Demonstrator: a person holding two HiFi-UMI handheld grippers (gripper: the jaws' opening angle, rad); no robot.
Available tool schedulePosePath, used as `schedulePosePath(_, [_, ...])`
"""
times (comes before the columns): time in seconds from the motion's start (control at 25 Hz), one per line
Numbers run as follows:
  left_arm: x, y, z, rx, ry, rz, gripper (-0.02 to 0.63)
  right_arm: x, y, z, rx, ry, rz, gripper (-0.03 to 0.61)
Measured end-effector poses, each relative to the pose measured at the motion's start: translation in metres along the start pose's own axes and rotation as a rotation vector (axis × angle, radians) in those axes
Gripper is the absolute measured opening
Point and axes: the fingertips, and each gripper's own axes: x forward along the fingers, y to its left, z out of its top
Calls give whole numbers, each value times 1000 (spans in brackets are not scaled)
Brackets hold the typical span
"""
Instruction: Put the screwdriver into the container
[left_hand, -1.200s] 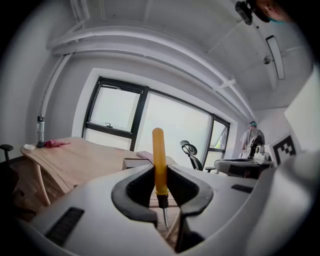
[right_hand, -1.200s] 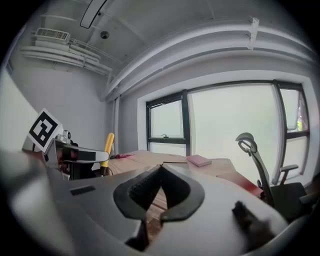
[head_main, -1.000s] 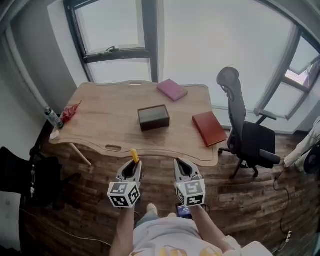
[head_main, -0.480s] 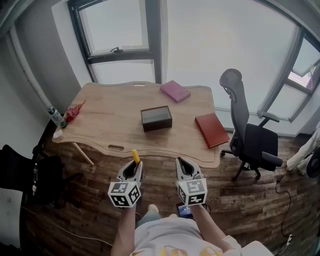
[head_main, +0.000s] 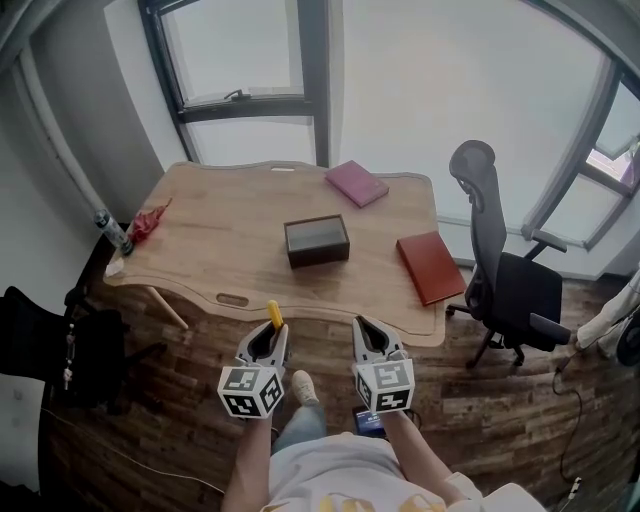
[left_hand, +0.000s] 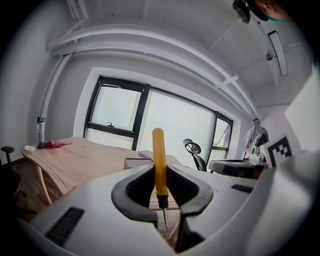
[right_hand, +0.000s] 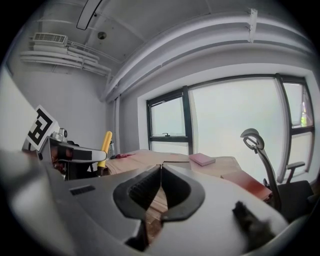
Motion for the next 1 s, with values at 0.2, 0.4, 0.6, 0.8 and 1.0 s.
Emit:
schedulePosePath(0.2, [50, 22, 10, 1, 1, -11, 78, 48, -20, 3, -7, 14, -10, 32])
schedulePosePath(0.4, [122, 46, 21, 6, 27, -62, 78, 113, -52, 4, 7, 51, -61, 32])
schedulePosePath(0.6, [200, 76, 41, 5, 79, -126, 79, 183, -75, 23, 8, 71, -102, 32])
schedulePosePath(0.8, [261, 97, 57, 26, 130, -178, 78, 243, -98, 39, 16, 88, -146, 32])
schedulePosePath(1.0, [300, 117, 61, 12, 162, -226, 80, 285, -107, 36, 24, 119, -174, 32])
